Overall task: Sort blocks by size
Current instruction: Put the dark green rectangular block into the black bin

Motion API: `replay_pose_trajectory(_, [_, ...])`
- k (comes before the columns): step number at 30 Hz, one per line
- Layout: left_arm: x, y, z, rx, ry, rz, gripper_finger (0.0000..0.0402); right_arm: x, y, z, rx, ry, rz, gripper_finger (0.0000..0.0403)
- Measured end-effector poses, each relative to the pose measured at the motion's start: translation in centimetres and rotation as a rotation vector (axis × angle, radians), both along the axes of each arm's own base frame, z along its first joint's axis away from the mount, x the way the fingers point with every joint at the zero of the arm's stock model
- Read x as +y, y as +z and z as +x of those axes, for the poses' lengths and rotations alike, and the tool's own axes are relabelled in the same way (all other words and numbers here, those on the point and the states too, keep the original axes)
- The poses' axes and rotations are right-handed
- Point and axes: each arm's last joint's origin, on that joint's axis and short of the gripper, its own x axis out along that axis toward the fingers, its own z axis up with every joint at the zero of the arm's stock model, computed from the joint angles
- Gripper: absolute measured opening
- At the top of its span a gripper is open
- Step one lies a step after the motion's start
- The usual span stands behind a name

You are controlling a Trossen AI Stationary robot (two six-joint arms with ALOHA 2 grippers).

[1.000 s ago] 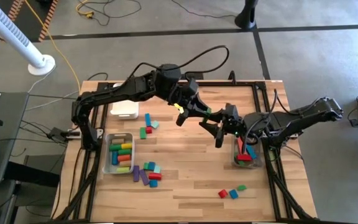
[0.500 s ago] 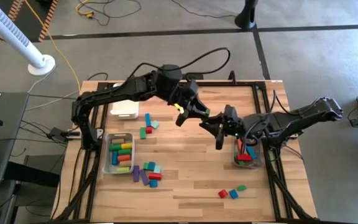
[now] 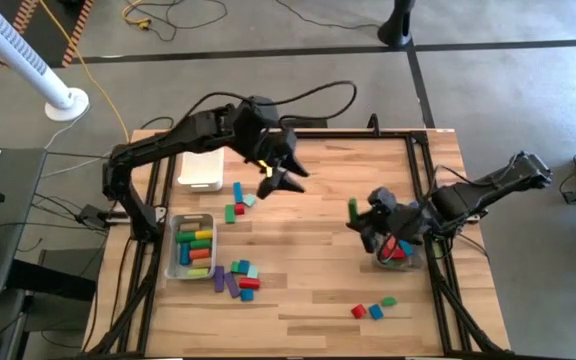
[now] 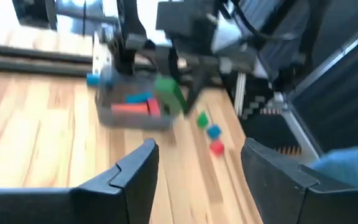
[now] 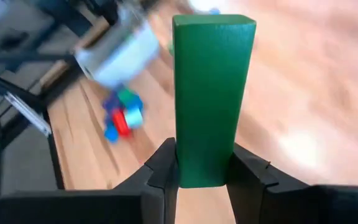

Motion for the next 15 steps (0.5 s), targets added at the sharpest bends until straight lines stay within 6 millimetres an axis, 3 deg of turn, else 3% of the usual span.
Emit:
replay_pose_trajectory(8, [-1.0, -0.3, -3.9, 0.215, -0.052, 0.033, 0.0219, 1.4, -1.2, -5.7, 0.287, -0.052, 0.250, 0.0125])
replay_pose_trajectory(15, [-1.8, -1.0, -6.6, 0.417, -0.070, 0.102, 0.0220, 2.5, -2.1, -9.2, 0.541, -0.106, 0.332, 0.0125])
